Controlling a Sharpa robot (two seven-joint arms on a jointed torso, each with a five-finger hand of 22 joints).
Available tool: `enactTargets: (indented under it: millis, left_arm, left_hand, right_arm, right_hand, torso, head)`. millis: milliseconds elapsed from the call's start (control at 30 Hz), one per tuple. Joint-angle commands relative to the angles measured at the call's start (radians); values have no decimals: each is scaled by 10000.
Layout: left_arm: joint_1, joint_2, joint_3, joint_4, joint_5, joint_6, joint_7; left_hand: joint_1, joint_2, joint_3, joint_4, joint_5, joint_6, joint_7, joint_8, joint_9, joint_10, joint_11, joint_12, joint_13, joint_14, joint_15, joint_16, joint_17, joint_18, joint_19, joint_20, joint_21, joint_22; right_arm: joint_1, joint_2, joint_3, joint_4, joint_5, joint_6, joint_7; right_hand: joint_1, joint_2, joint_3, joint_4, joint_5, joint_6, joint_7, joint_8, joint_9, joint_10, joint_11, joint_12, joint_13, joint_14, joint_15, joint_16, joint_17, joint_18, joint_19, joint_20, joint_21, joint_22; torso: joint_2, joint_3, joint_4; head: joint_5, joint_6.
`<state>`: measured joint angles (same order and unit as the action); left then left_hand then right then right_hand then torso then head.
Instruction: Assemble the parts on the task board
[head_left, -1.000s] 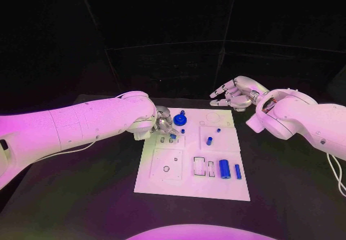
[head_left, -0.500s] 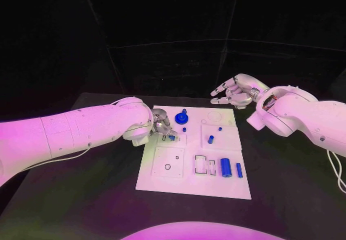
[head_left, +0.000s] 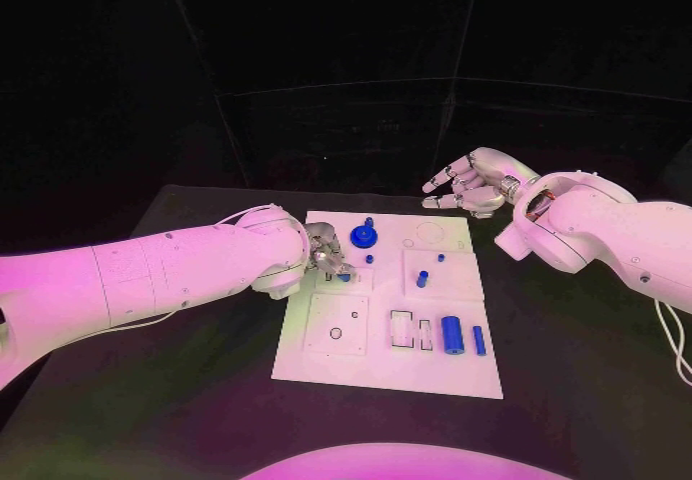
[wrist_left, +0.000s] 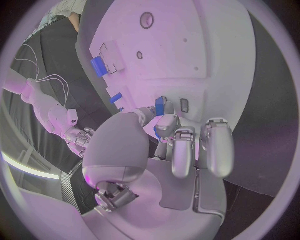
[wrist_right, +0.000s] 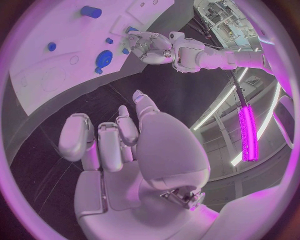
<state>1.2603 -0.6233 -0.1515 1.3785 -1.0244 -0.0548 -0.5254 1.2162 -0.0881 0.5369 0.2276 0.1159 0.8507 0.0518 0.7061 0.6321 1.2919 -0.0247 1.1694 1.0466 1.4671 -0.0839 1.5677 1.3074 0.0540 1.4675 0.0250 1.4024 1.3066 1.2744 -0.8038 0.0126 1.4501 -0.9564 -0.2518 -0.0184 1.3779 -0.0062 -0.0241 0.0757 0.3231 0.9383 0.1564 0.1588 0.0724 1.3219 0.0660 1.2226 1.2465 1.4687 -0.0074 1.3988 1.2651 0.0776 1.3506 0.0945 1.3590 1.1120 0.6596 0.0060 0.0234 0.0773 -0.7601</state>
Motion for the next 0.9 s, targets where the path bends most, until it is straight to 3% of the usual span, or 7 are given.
enactTargets:
  millis: [33, 900]
  left_arm:
    - [-14, 28, 7, 1, -737, -253, 32]
    - [-63, 196, 8, -221, -921, 478, -80]
  left_hand:
    - [-100, 14, 1411, -1390, -41, -40, -67, 37, 18, 20, -32, -38, -65, 1037, -53, 31, 2633, 8, 170, -54, -22, 2]
    - [-122, -10, 1401, -1402, -53, -44, -69, 47, 31, 20, -32, -42, -74, 1037, -53, 31, 2633, 3, 179, -55, -7, 28]
  right_arm:
    - [22, 12, 5, -4, -67, 78, 8]
    - [19, 95, 4, -49, -297, 140, -31]
  right_hand:
    - [16, -1, -49, 10, 63, -70, -30, 74, -9, -69, -12, -51, -26, 345, -49, -46, -9, 137, -54, 23, -64, -14]
    - [-16, 0, -75, 49, 54, -68, -33, 94, -7, -100, -13, -87, -62, 347, -49, -44, 5, 139, -61, 24, -78, -28]
  torso:
    - [7, -4, -3]
    - [2, -3, 0]
  head:
    - [-21, 5]
    - [-26, -64]
